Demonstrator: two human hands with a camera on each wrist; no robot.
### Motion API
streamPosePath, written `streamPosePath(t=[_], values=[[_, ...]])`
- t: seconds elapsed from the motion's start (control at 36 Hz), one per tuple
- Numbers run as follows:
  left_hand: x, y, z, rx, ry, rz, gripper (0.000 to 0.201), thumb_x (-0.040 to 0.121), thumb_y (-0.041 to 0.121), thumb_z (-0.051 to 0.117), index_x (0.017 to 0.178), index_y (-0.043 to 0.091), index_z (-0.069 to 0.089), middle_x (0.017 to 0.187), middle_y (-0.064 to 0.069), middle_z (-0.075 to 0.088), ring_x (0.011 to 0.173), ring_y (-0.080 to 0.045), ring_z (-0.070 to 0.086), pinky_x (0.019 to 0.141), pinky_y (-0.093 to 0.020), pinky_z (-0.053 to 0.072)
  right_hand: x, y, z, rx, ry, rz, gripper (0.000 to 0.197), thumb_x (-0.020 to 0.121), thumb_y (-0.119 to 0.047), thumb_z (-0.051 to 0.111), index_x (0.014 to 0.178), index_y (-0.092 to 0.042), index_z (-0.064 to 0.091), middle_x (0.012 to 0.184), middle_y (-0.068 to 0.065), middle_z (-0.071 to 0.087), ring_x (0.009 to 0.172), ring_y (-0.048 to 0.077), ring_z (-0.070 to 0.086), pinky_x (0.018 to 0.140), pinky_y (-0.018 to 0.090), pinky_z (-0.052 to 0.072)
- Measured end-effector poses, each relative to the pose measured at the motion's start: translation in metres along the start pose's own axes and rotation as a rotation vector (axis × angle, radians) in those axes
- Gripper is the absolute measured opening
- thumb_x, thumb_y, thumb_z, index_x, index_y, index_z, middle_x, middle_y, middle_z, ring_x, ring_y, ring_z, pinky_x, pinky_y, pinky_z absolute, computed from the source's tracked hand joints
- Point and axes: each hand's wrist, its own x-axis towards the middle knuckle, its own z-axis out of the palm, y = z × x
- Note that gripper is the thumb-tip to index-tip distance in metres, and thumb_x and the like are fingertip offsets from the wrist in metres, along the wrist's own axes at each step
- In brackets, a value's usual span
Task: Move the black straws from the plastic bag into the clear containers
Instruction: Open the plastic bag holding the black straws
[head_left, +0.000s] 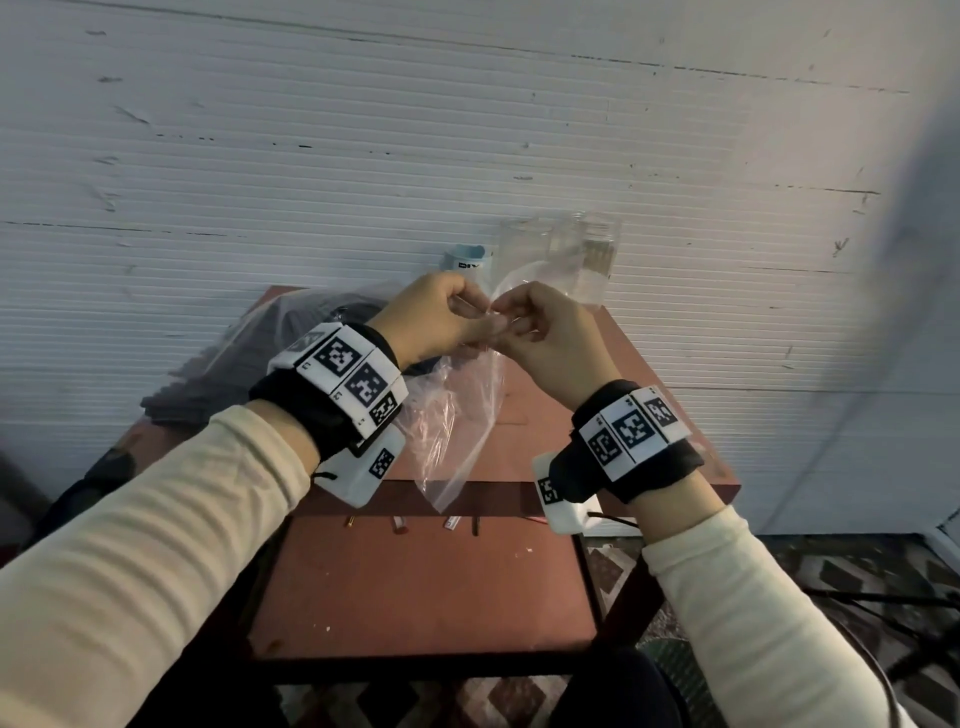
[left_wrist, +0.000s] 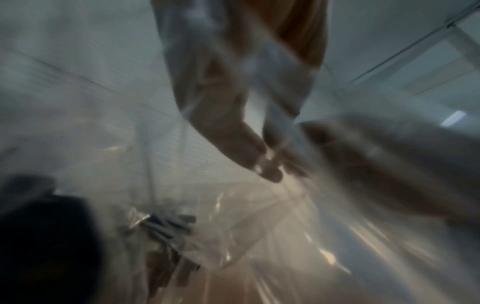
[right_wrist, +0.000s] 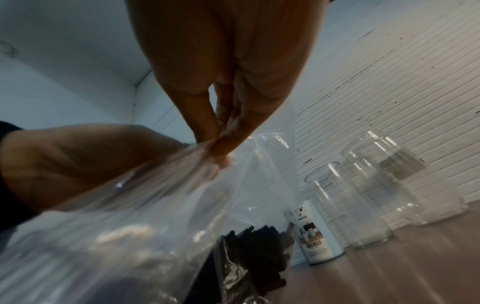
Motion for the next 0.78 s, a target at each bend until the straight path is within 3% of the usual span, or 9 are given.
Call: streamPosePath(t=[0.08, 0.17, 0.22, 0.28, 0.36, 0.44, 0.53, 0.58, 0.78], values=[[0.000, -0.002, -0.003, 0.063, 0.042, 0.017, 0.017, 0.081, 0.009, 0.078, 0.090, 0.008, 0.064, 0.091, -0.021, 0.072, 0.084, -0.036, 0.072, 0.083, -0.047, 0.058, -0.002, 0.000, -0.001, 0.053, -0.030, 0.003, 0.028, 0.075, -0.010, 0.080, 0.098, -0.014, 0.064, 0.088, -0.001, 0.065, 0.068, 0.002, 0.057, 0.068, 0.014, 0.048], [0.003, -0.006, -0.005, 0.190, 0.113, 0.046, 0.010, 0.086, 0.007, 0.073, 0.092, 0.008, 0.065, 0.074, -0.001, 0.069, 0.057, -0.005, 0.067, 0.057, -0.018, 0.054, -0.004, 0.003, 0.000, 0.052, -0.010, -0.020, 0.027, 0.078, -0.011, 0.078, 0.099, -0.009, 0.062, 0.083, -0.002, 0.061, 0.070, 0.006, 0.054, 0.068, 0.015, 0.048], [0.003, -0.008, -0.006, 0.253, 0.155, 0.069, 0.007, 0.088, 0.007, 0.069, 0.091, 0.012, 0.065, 0.072, 0.006, 0.065, 0.056, 0.000, 0.062, 0.051, -0.008, 0.047, -0.005, 0.006, 0.001, 0.001, -0.002, -0.024, 0.021, 0.081, -0.012, 0.075, 0.096, -0.010, 0.061, 0.080, -0.006, 0.059, 0.070, 0.005, 0.053, 0.068, 0.014, 0.046], [0.003, -0.010, -0.007, 0.212, 0.147, 0.051, 0.012, 0.087, 0.008, 0.072, 0.085, 0.016, 0.063, 0.076, 0.002, 0.069, 0.066, -0.009, 0.066, 0.060, -0.015, 0.054, -0.006, 0.010, 0.000, -0.018, -0.015, -0.028, 0.017, 0.083, -0.012, 0.072, 0.092, -0.014, 0.058, 0.080, -0.008, 0.056, 0.072, 0.007, 0.055, 0.071, 0.018, 0.048], [0.002, -0.008, -0.007, 0.101, 0.132, 0.017, 0.014, 0.085, 0.010, 0.074, 0.082, 0.016, 0.062, 0.084, -0.008, 0.072, 0.076, -0.022, 0.071, 0.072, -0.033, 0.059, -0.006, 0.010, -0.001, 0.048, -0.030, -0.058, 0.019, 0.086, -0.013, 0.068, 0.089, -0.019, 0.050, 0.082, -0.005, 0.053, 0.079, 0.026, 0.059, 0.076, 0.032, 0.053], [0.001, -0.005, -0.006, 0.031, 0.115, 0.013, 0.014, 0.084, 0.008, 0.075, 0.083, 0.013, 0.062, 0.082, -0.009, 0.073, 0.072, -0.017, 0.072, 0.069, -0.031, 0.060, -0.008, 0.002, 0.002, 0.105, -0.023, -0.063, 0.014, 0.090, -0.026, 0.063, 0.090, -0.027, 0.049, 0.087, 0.006, 0.058, 0.082, 0.028, 0.061, 0.075, 0.043, 0.054], [0.000, -0.005, -0.004, -0.002, 0.094, 0.005, 0.013, 0.083, 0.007, 0.075, 0.087, 0.008, 0.063, 0.065, -0.002, 0.071, 0.058, -0.010, 0.070, 0.063, -0.032, 0.062, -0.007, -0.002, 0.005, 0.083, -0.020, -0.068, 0.019, 0.089, -0.035, 0.065, 0.097, -0.026, 0.049, 0.085, -0.001, 0.057, 0.075, 0.011, 0.058, 0.073, 0.036, 0.052], [0.000, -0.006, -0.002, 0.023, 0.088, 0.014, 0.011, 0.084, 0.003, 0.074, 0.091, 0.005, 0.065, 0.070, -0.007, 0.072, 0.062, -0.013, 0.072, 0.067, -0.037, 0.062, -0.006, -0.002, 0.006, 0.030, -0.038, -0.095, 0.018, 0.090, -0.031, 0.064, 0.100, -0.024, 0.051, 0.081, -0.006, 0.054, 0.072, 0.009, 0.057, 0.072, 0.034, 0.052], [-0.004, -0.006, 0.001, 0.100, 0.148, 0.071, 0.008, 0.088, 0.008, 0.071, 0.094, 0.007, 0.066, 0.073, -0.003, 0.068, 0.049, -0.002, 0.063, 0.043, -0.014, 0.047, -0.001, 0.006, 0.002, -0.002, -0.059, -0.117, 0.010, 0.087, -0.010, 0.065, 0.087, -0.011, 0.056, 0.073, 0.004, 0.054, 0.068, 0.011, 0.048, 0.066, 0.026, 0.044]])
